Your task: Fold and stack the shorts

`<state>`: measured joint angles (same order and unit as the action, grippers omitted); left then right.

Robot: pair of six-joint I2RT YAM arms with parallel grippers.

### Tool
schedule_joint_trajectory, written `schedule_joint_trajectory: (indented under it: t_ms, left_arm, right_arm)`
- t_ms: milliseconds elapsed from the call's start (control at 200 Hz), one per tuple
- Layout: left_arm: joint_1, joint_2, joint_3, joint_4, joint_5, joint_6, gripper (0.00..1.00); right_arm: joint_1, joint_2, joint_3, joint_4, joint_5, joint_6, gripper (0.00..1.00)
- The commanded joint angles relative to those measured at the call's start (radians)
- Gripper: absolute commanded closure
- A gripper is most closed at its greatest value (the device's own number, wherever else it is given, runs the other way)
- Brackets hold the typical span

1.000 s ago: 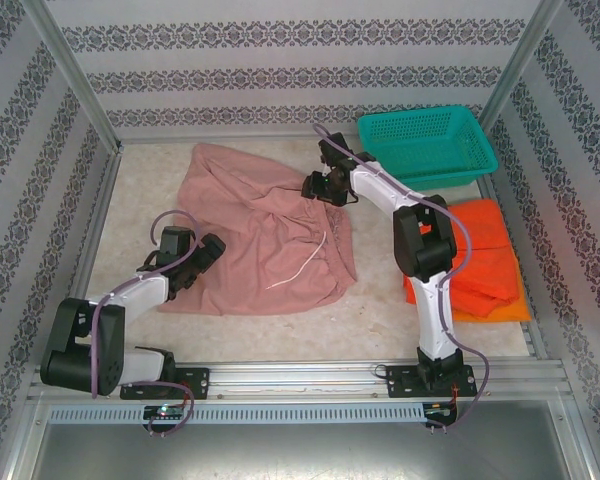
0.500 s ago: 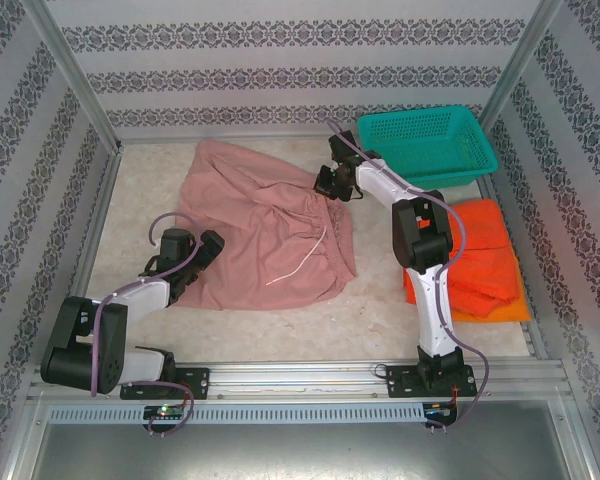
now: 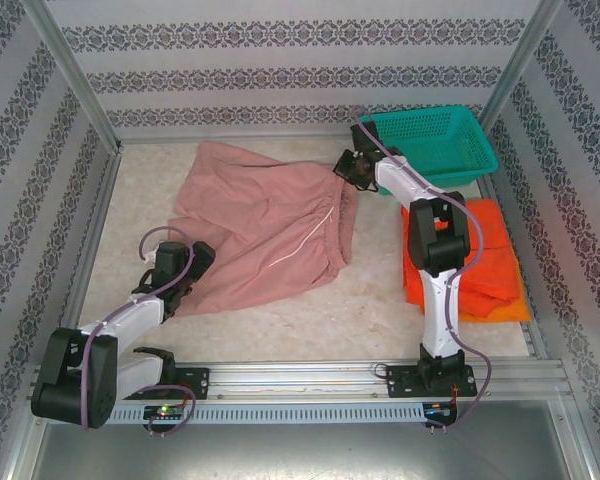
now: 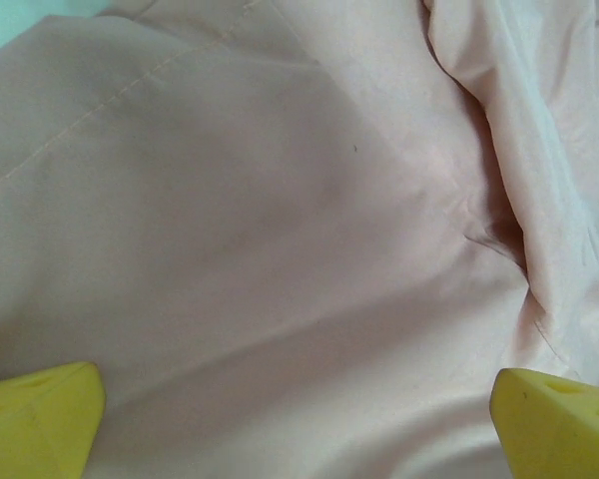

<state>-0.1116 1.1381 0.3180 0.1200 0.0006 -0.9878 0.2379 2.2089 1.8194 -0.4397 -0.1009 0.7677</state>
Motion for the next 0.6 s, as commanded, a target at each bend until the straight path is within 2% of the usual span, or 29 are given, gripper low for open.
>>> schedule_joint_trajectory:
  t_ms: [0, 80, 235, 385, 495, 594]
  left_arm:
    - [-0.006, -0.026, -0.062, -0.203, -0.055, -0.048, 0.00]
    - [-0.007, -0.052, -0.064, -0.206, -0.055, -0.050, 0.00]
    - [-0.005, -0.129, -0.001, -0.252, -0.030, -0.014, 0.00]
    - [-0.003, -0.293, 0.138, -0.462, -0.086, 0.029, 0.00]
    - [0.003, -0.369, 0.237, -0.643, -0.120, 0.038, 0.00]
    - [0.008, -0.398, 0.286, -0.798, -0.115, -0.010, 0.00]
  right_arm:
    - [-0.018, -0.068, -0.067, 0.033, 0.138, 0.047, 1.00]
    - [-0.019, -0.082, -0.094, 0.041, 0.175, 0.054, 0.97]
    - [-0.015, -0.050, -0.028, 0.014, 0.090, 0.013, 0.69]
    - [0.025, -0.130, -0.049, 0.024, 0.039, -0.052, 0.45]
    - [0.075, -0.247, -0.132, 0.043, -0.010, -0.107, 0.38]
    - [0.121, -0.362, -0.235, 0.020, -0.042, -0.164, 0.32]
